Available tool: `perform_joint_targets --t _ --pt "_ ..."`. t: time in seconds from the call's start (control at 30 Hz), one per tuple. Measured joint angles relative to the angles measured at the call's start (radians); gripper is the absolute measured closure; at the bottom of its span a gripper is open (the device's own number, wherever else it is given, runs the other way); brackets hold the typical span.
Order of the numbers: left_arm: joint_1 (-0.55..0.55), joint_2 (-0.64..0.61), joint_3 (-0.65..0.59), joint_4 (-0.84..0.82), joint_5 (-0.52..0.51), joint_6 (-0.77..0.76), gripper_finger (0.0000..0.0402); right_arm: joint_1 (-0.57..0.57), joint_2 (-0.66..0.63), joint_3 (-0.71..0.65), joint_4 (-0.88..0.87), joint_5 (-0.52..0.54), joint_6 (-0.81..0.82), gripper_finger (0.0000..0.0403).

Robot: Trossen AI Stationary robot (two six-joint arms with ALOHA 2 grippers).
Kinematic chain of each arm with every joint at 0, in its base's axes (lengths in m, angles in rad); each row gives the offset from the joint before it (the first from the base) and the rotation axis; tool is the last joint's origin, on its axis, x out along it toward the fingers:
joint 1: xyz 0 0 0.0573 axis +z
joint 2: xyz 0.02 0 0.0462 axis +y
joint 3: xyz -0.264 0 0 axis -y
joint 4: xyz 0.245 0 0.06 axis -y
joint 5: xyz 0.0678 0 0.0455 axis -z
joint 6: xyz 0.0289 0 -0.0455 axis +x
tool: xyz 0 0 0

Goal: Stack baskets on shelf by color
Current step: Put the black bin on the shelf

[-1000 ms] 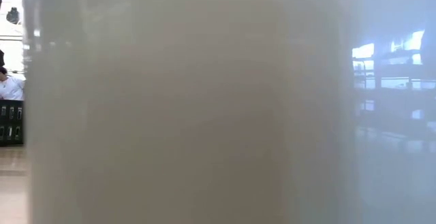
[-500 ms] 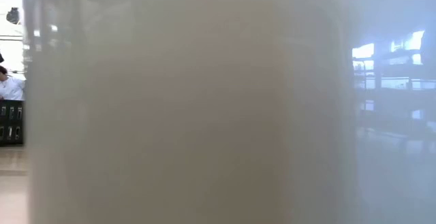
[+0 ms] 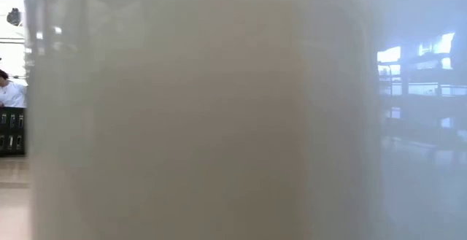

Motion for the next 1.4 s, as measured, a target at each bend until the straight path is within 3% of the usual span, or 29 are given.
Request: perform_joint_targets --t 0.07,0.17,0.37,0.47,0.73,0.87,1.07,1.23,1.4 --pt "0.001 -0.002 0.019 -0.136 -0.131 -0.036 0.0401 0.000 0.000 0.000 0.001 0.000 0.000 0.0296" --pt "0.003 -0.039 0.062 -0.242 -0.156 -0.066 0.0401 0.000 0.000 0.000 0.003 0.000 0.000 0.0296" --pt "0.000 -0.172 0.188 -0.176 0.067 -0.067 0.0401 0.000 0.000 0.000 0.004 0.000 -0.009 0.0296" --pt "0.000 -0.243 0.288 -0.123 0.127 -0.095 0.0401 0.000 0.000 0.000 0.003 0.000 -0.011 0.0296" --pt "0.000 -0.373 0.475 0.155 0.390 -0.341 0.0401 0.000 0.000 0.000 0.003 0.000 -0.021 0.0296" --pt "0.000 -0.397 0.468 0.250 0.485 -0.410 0.0401 0.000 0.000 0.000 0.003 0.000 -0.037 0.0296" --pt "-0.008 -0.361 0.403 0.340 0.538 -0.452 0.0401 0.000 0.000 0.000 0.003 0.000 -0.067 0.0296" --pt "-0.095 -0.280 0.316 0.513 0.533 -0.487 0.0401 0.000 -0.003 0.000 0.003 0.000 -0.090 0.0296" --pt "-0.227 -0.124 0.284 0.654 0.457 -0.504 0.0401 0.000 -0.005 0.001 -0.011 0.000 -0.123 0.0296"
